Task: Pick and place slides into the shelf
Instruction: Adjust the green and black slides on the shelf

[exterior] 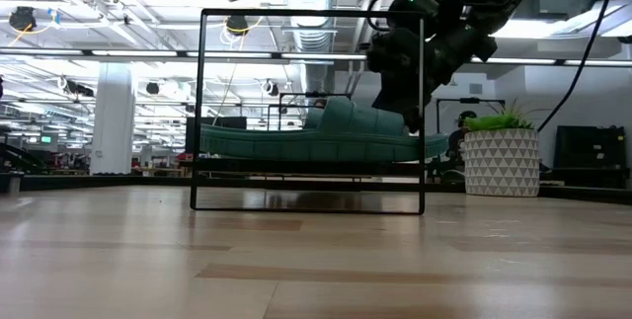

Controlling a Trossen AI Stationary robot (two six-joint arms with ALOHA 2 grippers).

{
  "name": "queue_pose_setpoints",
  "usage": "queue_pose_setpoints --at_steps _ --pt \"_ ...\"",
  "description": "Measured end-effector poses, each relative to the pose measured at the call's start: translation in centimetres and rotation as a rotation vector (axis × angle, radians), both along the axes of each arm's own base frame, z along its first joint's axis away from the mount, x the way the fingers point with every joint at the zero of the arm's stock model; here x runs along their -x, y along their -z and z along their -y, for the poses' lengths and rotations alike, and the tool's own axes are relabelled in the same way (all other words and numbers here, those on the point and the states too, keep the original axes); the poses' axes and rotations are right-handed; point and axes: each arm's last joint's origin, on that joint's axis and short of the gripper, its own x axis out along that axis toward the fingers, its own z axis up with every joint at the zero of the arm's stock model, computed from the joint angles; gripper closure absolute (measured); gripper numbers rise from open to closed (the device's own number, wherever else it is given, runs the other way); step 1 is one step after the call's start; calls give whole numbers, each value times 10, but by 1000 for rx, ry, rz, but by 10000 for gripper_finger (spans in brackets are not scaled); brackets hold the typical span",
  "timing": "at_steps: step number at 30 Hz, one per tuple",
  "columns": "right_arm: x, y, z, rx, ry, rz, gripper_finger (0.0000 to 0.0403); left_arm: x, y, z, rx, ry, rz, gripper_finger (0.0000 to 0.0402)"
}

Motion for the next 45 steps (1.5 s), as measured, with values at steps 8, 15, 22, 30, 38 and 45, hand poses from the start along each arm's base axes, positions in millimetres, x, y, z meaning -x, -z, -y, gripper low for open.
queue_pose_setpoints --at_steps 8,15,22,30,38,45 --pt "-4 -4 -5 -40 -47 56 403 0 0 0 3 0 2 391" --pt "-2 1 -17 -79 -85 -9 403 0 0 0 7 0 3 391" --pt "4 7 -21 -34 -38 -110 403 0 0 0 8 0 1 391" --pt "-1 -5 -7 64 10 -87 403 -1 4 0 31 -1 -34 391" --pt "0 -32 2 206 23 -144 403 -27 29 2 111 3 -241 391" --pt "41 -89 14 375 160 -70 403 -9 48 -2 203 -61 -153 391"
